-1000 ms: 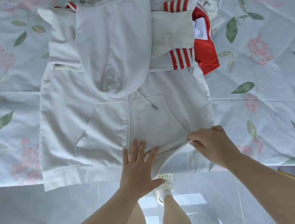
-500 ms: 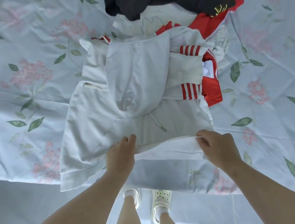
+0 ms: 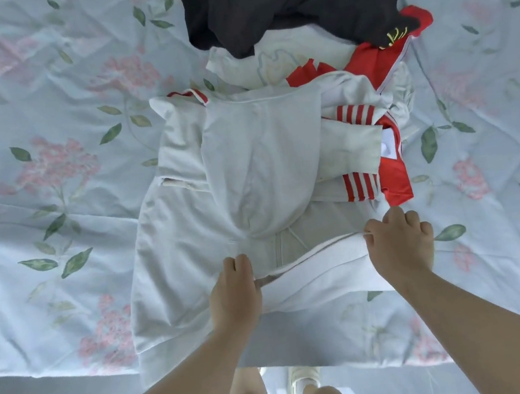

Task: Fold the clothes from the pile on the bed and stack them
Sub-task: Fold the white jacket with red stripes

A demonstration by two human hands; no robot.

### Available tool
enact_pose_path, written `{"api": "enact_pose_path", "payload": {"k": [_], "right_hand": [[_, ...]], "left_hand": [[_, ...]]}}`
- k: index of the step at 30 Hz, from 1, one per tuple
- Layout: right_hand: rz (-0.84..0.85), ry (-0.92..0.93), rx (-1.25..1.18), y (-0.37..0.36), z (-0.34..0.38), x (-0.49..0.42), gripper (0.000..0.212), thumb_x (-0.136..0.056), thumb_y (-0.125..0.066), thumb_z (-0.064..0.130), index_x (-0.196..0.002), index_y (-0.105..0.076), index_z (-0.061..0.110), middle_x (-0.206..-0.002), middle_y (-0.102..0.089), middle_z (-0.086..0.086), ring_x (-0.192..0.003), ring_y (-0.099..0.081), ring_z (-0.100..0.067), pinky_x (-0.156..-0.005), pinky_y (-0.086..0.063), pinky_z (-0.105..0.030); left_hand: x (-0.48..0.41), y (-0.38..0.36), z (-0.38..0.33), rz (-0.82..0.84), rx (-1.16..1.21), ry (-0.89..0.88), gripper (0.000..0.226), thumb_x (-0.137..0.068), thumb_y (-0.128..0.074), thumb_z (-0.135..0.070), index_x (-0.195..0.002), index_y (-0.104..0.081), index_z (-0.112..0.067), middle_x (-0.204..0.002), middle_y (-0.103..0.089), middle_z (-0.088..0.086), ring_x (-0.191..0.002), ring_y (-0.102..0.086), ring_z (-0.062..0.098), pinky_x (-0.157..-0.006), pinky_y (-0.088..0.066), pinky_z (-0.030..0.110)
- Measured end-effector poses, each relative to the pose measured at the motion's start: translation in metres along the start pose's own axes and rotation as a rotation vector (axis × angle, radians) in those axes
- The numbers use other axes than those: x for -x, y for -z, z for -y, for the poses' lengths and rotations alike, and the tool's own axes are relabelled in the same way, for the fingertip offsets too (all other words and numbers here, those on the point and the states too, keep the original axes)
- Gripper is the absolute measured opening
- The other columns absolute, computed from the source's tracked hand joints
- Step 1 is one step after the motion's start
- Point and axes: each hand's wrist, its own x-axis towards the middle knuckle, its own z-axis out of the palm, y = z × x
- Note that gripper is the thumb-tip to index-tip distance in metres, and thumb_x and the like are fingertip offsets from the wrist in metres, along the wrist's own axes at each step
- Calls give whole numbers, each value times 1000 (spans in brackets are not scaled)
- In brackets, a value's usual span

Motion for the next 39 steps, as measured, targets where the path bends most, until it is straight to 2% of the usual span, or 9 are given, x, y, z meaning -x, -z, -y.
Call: {"api": "enact_pose_path", "payload": {"k": [7, 12, 16, 19, 25, 28, 30, 33, 39], "right_hand": [[119, -97, -93, -18, 4, -18, 27, -99, -39, 29, -118, -58, 27, -113, -49, -2, -106, -43, -25, -88, -32, -32], [135, -85, -160, -28, 5, -33, 27, -99, -40, 26, -118, -58, 23, -113, -51, -6, -107, -44, -27, -90, -32, -35], [138, -54, -166, -32, 3, -45, 27, -99, -41, 26, -119, -59, 22, -117, -51, -7, -109, -44, -29, -91, -33, -36], [148, -29, -139, -32, 3, -51, 28, -99, -40, 28, -120, -59, 23, -121, -51, -7, -113, -42, -29, -93, -32, -37], [102, 8, 9, -23, 0, -56, 28, -98, -40, 33, -119, -59, 28, -118, -48, -4, -113, -40, -28, -91, -32, -36], [65, -34, -61, -10, -1, -57, 27, -98, -44, 32, -117, -62, 26, -114, -48, -8, -110, -43, -29, -90, -33, -37], [60, -80, -169, 1, -3, -60, 29, -99, -43, 31, -118, -62, 22, -111, -53, -11, -106, -48, -30, -85, -34, -37], [71, -170, -520, 16, -3, -67, 30, -101, -37, 27, -121, -59, 20, -105, -62, -11, -96, -54, -31, -75, -33, -34], [-134, -330, -986, 55, 4, -91, 25, -101, -30, 22, -116, -50, 16, -92, -63, -7, -88, -59, -34, -71, -44, -39]], "left_hand": [[2, -28, 39, -72, 6, -487, 28, -82, -47, -45, -101, -46, -25, -132, -44, 25, -97, -64, 38, -71, -55, 36], [3, -31, 42, -227, -37, -756, 36, -85, -53, -58, -104, -51, -27, -133, -39, 15, -122, -42, 34, -99, -33, 45], [3, -34, 51, -110, -238, -441, 63, -52, -84, -40, -106, -54, -28, -125, -52, 10, -113, -44, 27, -88, -34, 40], [1, -32, 52, -110, -356, -323, 40, -43, -90, -33, -75, -68, -23, -94, -66, 1, -102, -45, 24, -80, -31, 38], [-4, -6, 49, 22, -424, -126, 41, -36, -91, -9, -57, -58, -19, -54, -49, -5, -62, -47, 23, -57, -23, 29], [-14, 28, 32, 61, -267, 85, 31, -60, -82, -1, -77, -61, -16, -57, -51, -3, -49, -52, 22, -43, -21, 22], [-28, 46, 22, 94, 42, 414, 15, -90, -49, -4, -96, -52, -17, -75, -57, 0, -62, -60, 24, -48, -38, 30], [-51, 64, 11, 78, 672, 757, 23, -92, -27, -4, -97, -47, -15, -88, -55, 5, -67, -66, 29, -63, -57, 42], [-92, 105, -17, -195, 416, 333, 13, -99, -31, -17, -96, -44, -18, -81, -51, 1, -58, -61, 38, -51, -52, 43]]}}
